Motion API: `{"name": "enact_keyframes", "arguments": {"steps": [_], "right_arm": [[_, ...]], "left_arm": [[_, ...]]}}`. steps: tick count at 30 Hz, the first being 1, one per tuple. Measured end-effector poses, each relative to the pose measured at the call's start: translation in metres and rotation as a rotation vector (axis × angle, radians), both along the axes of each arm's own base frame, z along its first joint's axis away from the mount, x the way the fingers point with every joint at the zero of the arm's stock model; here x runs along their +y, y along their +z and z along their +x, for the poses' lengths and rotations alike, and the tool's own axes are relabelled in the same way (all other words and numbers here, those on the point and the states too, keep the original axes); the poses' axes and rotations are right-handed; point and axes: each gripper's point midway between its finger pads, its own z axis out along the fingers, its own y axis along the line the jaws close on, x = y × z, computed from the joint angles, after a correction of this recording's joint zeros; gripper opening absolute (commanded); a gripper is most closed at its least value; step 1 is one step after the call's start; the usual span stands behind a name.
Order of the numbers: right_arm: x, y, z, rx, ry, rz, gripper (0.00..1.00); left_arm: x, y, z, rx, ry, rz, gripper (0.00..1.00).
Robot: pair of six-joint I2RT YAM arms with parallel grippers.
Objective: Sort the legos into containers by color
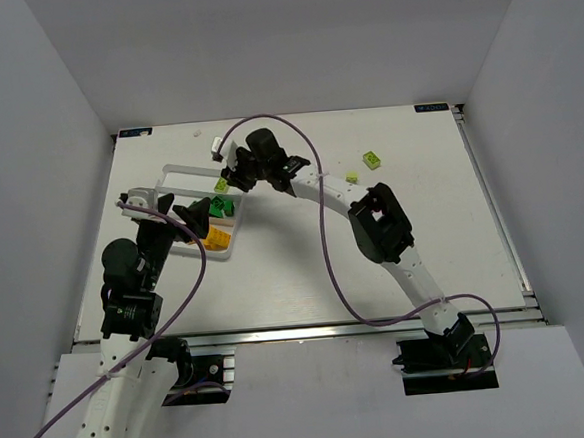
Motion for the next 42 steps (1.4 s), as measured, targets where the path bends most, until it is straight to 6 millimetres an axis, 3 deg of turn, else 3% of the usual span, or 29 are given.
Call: {"name": "enact_keyframes", "arguments": {"steps": [9,15,16,23,24,25,27,28,30,34,35,36,37,38,39,40,41,42], "right_arm": [[0.006,-0.043,0.012,0.001,-0.032,-0.006,0.42],[0.008,-0.039,0.016,-0.016,-0.044,0.012,0.54],[0.008,-0.039,0.017,-0.015,-0.046,0.015,0.59],[0.006,-0.037,0.019,-0.012,-0.065,0.017,0.58],[0.005,-0.036,0.019,-0.008,-0.071,0.019,0.56],[0.003,-0.033,0.018,-0.001,-0.077,0.021,0.51],[-0.007,-0.028,0.013,0.036,-0.098,0.013,0.43],[-0.013,-0.02,0.009,0.056,-0.111,0.011,0.25],[-0.033,-0.001,0.0,0.107,-0.146,0.009,0.01],[-0.105,0.076,-0.019,0.242,-0.239,0.095,0.0],[-0.132,0.097,-0.022,0.27,-0.266,0.134,0.0],[-0.159,0.117,-0.025,0.294,-0.287,0.177,0.06],[-0.189,0.134,-0.03,0.315,-0.313,0.219,0.26],[-0.221,0.145,-0.033,0.338,-0.351,0.252,0.34],[-0.248,0.15,-0.037,0.358,-0.386,0.281,0.43],[-0.273,0.152,-0.043,0.381,-0.419,0.305,0.58],[-0.293,0.146,-0.053,0.42,-0.445,0.317,0.65],[-0.306,0.137,-0.065,0.468,-0.459,0.324,0.8]], "left_arm": [[-0.004,0.001,-0.002,-0.004,-0.022,0.001,0.95],[-0.005,0.001,-0.003,-0.008,-0.031,0.001,0.94],[-0.005,0.002,-0.003,-0.01,-0.033,0.0,0.94],[-0.011,0.005,-0.004,-0.025,-0.066,-0.001,0.89],[-0.013,0.004,-0.004,-0.026,-0.076,0.0,0.86],[-0.016,0.002,-0.003,-0.026,-0.092,0.0,0.73],[-0.023,-0.003,-0.001,-0.011,-0.135,0.002,0.57],[-0.029,-0.007,0.001,0.002,-0.17,0.007,0.36],[-0.041,-0.017,0.006,0.037,-0.234,0.011,0.26],[-0.063,-0.044,0.015,0.135,-0.354,-0.001,0.25],[-0.068,-0.051,0.017,0.163,-0.381,-0.012,0.32],[-0.074,-0.058,0.02,0.191,-0.408,-0.027,0.36],[-0.079,-0.065,0.024,0.223,-0.43,-0.036,0.37],[-0.086,-0.075,0.028,0.268,-0.448,-0.049,0.42],[-0.092,-0.083,0.032,0.308,-0.463,-0.058,0.45],[-0.1,-0.091,0.036,0.357,-0.48,-0.066,0.47],[-0.107,-0.097,0.041,0.394,-0.49,-0.068,0.5],[-0.117,-0.102,0.046,0.432,-0.498,-0.066,0.55]]}}
